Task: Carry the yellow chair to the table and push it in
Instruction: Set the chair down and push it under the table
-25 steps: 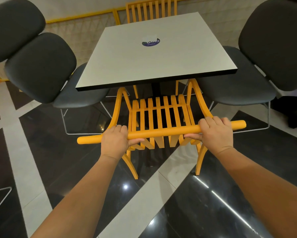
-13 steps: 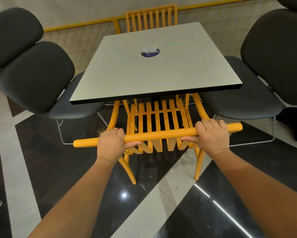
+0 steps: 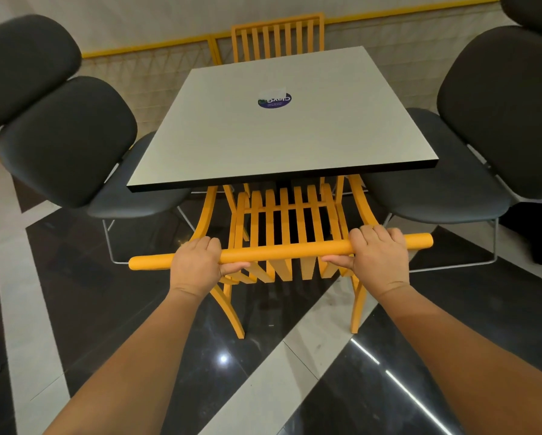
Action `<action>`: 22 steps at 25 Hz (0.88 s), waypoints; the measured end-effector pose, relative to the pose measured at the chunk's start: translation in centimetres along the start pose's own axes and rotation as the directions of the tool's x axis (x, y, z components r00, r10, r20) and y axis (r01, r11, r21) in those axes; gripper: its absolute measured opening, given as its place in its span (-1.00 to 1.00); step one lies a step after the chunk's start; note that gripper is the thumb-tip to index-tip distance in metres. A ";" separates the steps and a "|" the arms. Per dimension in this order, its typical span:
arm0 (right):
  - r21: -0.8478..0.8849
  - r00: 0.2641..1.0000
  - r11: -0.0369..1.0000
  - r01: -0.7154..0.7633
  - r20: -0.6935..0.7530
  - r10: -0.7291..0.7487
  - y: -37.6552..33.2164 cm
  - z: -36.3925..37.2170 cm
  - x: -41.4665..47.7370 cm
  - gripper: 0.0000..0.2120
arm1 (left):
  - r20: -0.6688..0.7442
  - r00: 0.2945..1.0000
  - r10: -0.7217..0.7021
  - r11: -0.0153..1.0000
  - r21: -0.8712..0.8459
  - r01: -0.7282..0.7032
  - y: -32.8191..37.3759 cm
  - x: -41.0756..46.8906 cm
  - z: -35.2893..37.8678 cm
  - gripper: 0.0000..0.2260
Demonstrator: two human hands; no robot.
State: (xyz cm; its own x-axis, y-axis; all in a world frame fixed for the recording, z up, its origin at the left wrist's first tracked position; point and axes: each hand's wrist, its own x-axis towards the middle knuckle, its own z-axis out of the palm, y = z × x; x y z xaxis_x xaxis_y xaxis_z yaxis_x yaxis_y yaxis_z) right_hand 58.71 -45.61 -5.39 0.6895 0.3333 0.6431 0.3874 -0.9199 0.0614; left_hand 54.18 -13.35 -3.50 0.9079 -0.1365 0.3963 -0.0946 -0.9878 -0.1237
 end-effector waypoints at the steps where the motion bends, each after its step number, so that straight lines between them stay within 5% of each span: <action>1: 0.020 1.000 1.000 -0.018 0.010 0.018 -0.9 -0.2 -0.1 -0.34 | 0.006 1.000 0.008 1.000 -0.004 -0.008 -0.8 -0.2 -0.1 -0.24; 8: -0.004 0.999 1.000 -0.016 -0.052 0.015 -7.0 0.2 -0.5 -0.37 | 0.018 1.000 0.012 1.000 -0.004 -0.012 -5.9 -1.3 -0.8 -0.19; 22: -0.076 0.991 0.991 0.111 -0.062 -0.116 5.0 1.6 0.0 -0.33 | 0.005 0.998 -0.062 0.998 0.008 0.062 4.5 0.8 -0.5 -0.36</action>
State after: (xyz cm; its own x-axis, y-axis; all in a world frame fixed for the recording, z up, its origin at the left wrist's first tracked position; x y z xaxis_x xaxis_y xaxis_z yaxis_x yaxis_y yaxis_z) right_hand 61.62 -49.84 -6.30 0.6009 0.4238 0.6777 0.4136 -0.8904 0.1901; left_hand 54.30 -17.97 -3.26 0.9139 -0.0748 0.3989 -0.0351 -0.9938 -0.1059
